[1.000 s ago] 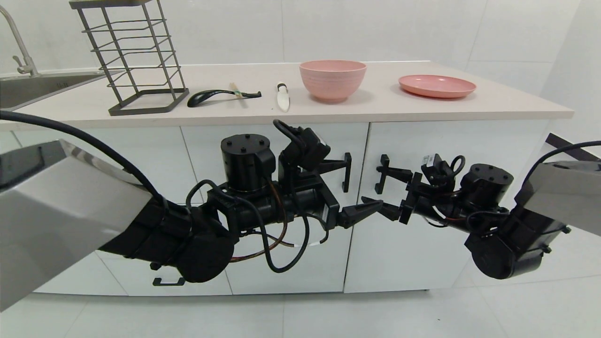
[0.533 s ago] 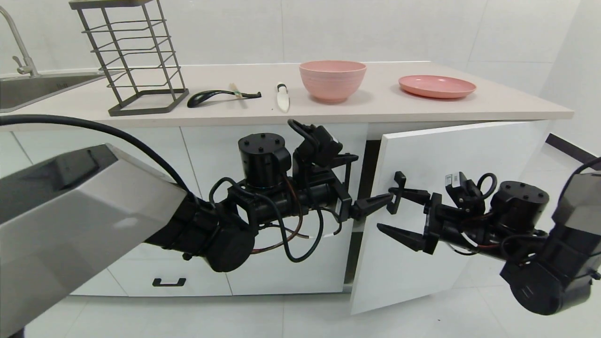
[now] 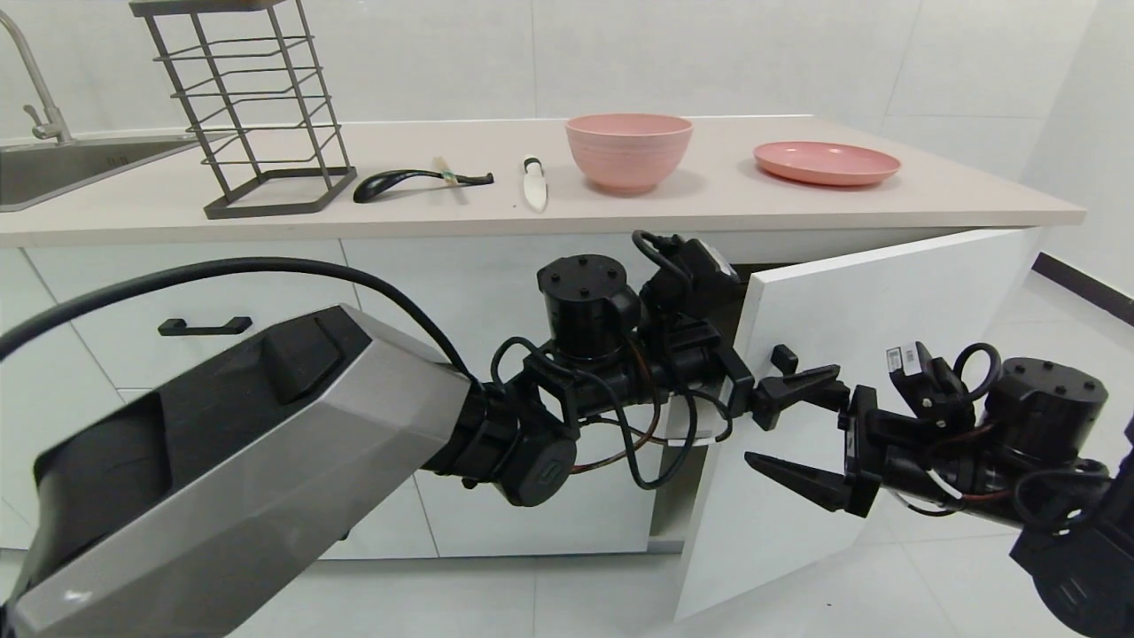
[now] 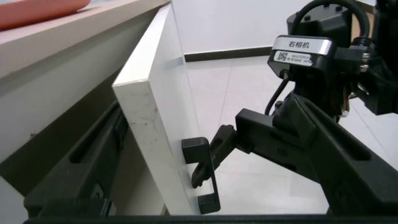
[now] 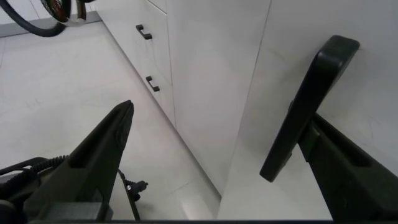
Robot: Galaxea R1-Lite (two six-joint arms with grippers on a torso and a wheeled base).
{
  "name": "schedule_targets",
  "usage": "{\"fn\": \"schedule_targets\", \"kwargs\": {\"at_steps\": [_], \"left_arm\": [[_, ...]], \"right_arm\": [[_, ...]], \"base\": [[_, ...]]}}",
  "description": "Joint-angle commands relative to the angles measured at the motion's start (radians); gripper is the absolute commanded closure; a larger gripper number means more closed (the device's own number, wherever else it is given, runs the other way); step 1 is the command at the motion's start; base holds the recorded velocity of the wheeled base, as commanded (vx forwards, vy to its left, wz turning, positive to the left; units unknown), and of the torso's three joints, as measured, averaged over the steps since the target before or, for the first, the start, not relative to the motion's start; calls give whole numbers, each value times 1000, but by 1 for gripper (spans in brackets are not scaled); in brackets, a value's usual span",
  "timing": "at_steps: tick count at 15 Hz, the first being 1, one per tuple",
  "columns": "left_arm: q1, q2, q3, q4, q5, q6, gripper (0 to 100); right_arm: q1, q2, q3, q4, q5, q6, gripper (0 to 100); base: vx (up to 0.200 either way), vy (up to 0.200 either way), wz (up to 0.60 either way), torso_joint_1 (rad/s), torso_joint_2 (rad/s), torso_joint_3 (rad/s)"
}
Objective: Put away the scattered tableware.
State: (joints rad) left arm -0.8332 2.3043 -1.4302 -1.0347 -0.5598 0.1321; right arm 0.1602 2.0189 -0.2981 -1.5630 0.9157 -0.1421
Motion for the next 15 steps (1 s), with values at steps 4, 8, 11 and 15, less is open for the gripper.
{"fn": "schedule_targets", "kwargs": {"at_steps": [4,8,11,15], "left_arm": [[-27,20,-9,-2,-3,-2,0],[-34,20,-4,-13,-3,-28,0],[-53,24,71,-51,-3,-31,0],[-69,37,91,-65,-3,-31,0]], "right_arm": [[-42,70,-18,-8,-12,-4,0],[-70,83,-35,-8,-20,-2,0],[-110,50,-7,-8,-21,-4,0],[-136,-43,123,-8,-21,-7,0]], "base": [[0,0,0,0,0,0],[0,0,0,0,0,0],[0,0,0,0,0,0],[0,0,0,0,0,0]]}}
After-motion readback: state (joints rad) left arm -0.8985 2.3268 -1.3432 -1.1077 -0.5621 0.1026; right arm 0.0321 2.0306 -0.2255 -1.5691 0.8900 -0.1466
